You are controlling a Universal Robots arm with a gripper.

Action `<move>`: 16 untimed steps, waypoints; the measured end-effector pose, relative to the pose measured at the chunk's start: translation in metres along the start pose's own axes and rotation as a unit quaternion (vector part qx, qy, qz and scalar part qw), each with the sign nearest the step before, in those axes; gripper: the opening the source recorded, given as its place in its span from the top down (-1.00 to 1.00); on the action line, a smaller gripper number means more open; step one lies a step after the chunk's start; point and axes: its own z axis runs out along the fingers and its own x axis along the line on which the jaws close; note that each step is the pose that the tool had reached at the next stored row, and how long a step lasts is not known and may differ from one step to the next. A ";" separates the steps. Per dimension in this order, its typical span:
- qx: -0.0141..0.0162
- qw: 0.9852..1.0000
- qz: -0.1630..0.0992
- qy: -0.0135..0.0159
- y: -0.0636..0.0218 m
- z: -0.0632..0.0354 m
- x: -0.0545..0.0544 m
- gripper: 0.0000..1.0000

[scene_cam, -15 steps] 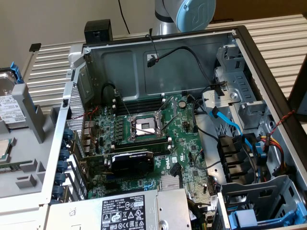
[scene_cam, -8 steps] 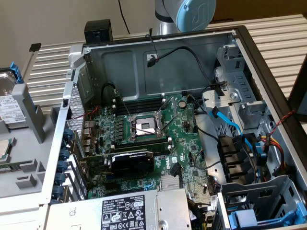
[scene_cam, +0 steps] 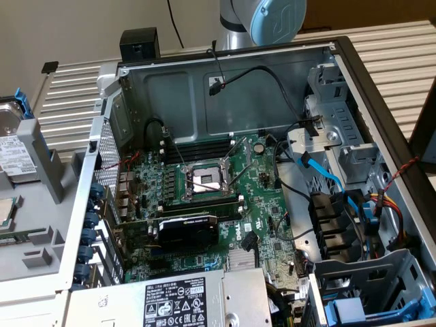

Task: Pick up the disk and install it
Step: 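Pick up the disk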

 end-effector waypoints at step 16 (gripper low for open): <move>-0.006 0.999 -0.032 0.000 -0.0005 0.0265 0.006 -0.36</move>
